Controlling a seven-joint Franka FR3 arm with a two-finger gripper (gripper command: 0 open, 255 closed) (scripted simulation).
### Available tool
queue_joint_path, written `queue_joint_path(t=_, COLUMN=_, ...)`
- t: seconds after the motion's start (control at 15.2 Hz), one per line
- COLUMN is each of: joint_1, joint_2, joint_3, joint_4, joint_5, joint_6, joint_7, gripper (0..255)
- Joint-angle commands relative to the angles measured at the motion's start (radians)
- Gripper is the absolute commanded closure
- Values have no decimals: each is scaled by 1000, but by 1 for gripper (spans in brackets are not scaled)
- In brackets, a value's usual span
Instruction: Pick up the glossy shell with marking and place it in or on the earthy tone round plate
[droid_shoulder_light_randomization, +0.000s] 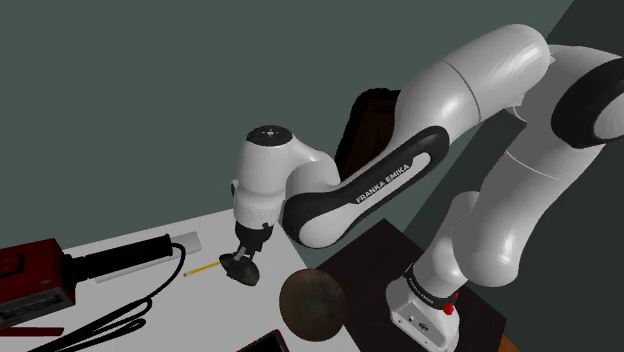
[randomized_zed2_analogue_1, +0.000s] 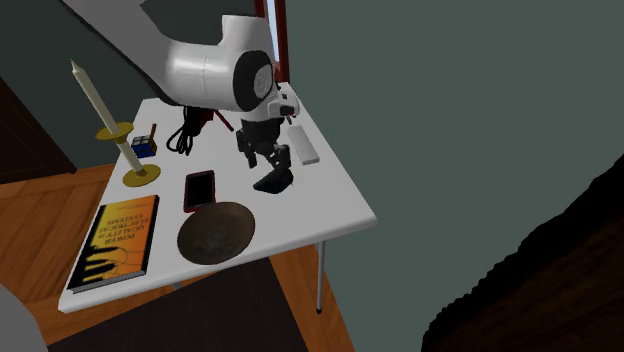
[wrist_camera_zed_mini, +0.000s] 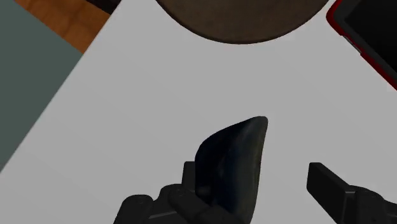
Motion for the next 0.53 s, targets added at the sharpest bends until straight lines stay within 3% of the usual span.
queue_joint_path(t=0.0, joint_1=31, joint_2=116, joint_3=-1, joint_4=155, joint_5=-210, joint_6=-168, joint_7=117, gripper=0)
queue_joint_path(t=0.46, joint_1=48, joint_2=180, joint_3=-33, joint_4=127, joint_5=-260, joint_6=-84, joint_7=151, gripper=0)
